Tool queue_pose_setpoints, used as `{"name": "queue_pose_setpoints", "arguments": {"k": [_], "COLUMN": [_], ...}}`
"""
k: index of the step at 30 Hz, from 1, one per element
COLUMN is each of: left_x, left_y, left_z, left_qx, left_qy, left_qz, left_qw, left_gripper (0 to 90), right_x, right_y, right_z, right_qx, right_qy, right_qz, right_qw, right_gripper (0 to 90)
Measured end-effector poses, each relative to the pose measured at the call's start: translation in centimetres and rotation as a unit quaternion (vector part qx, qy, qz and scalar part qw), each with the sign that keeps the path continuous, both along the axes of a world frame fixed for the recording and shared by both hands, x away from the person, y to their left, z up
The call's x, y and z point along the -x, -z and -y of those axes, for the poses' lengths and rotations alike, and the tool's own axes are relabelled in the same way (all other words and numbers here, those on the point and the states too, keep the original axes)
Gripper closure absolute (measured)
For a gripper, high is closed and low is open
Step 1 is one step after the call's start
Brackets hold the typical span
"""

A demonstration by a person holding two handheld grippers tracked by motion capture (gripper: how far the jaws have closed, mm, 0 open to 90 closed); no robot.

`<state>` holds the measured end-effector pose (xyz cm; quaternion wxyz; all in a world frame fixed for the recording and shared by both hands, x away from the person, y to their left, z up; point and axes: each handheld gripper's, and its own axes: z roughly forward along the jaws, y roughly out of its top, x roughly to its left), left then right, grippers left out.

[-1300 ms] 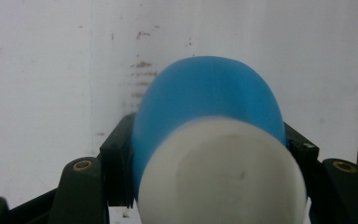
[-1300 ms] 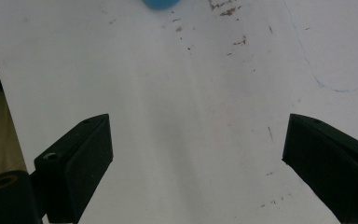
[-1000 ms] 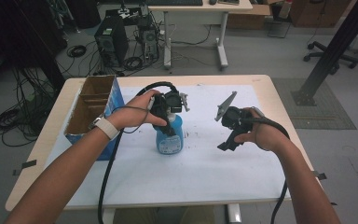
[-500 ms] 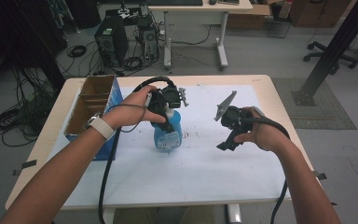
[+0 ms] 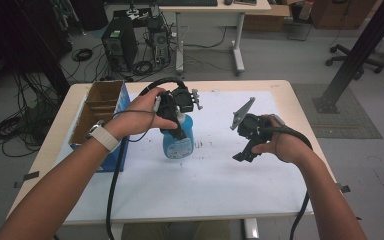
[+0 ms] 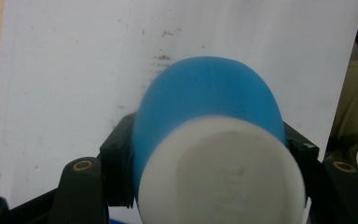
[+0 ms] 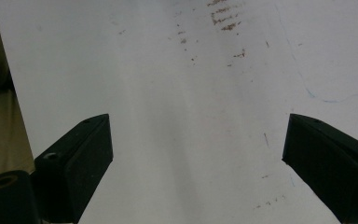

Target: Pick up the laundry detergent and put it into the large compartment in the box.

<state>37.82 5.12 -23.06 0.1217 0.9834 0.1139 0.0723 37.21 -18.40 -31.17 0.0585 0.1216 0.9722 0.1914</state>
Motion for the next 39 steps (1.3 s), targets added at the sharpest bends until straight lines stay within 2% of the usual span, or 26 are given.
{"name": "queue_pose_setpoints", "arguments": {"k": [12,16,26,39], "left_x": [0.8,0.9,1.3,1.7], "left_y": [-2.1,-2.7,-4.1,-6.1], "left_z": [-0.6,-0.7,-1.4,-2.1], "left_qx": [0.007,0.005,0.015,0.025], "left_qy": [-0.041,-0.059,-0.09,-0.117], "left_qz": [0.002,0.007,0.009,0.014], "left_qw": [0.9991,0.9982,0.9958,0.9928], "left_gripper": [37.5,37.4,37.4,37.4], "right_x": [0.5,0.5,0.6,0.7], "right_y": [-0.6,-0.7,-0.8,-1.2], "right_z": [0.0,-0.1,-0.2,-0.4], "right_qx": [-0.004,-0.006,-0.006,-0.006], "right_qy": [-0.003,-0.006,-0.008,-0.01], "right_qz": [0.009,0.01,0.012,0.017], "right_qw": [0.9999,0.9999,0.9999,0.9998], "right_gripper": [8.4,8.4,8.4,8.4]}}
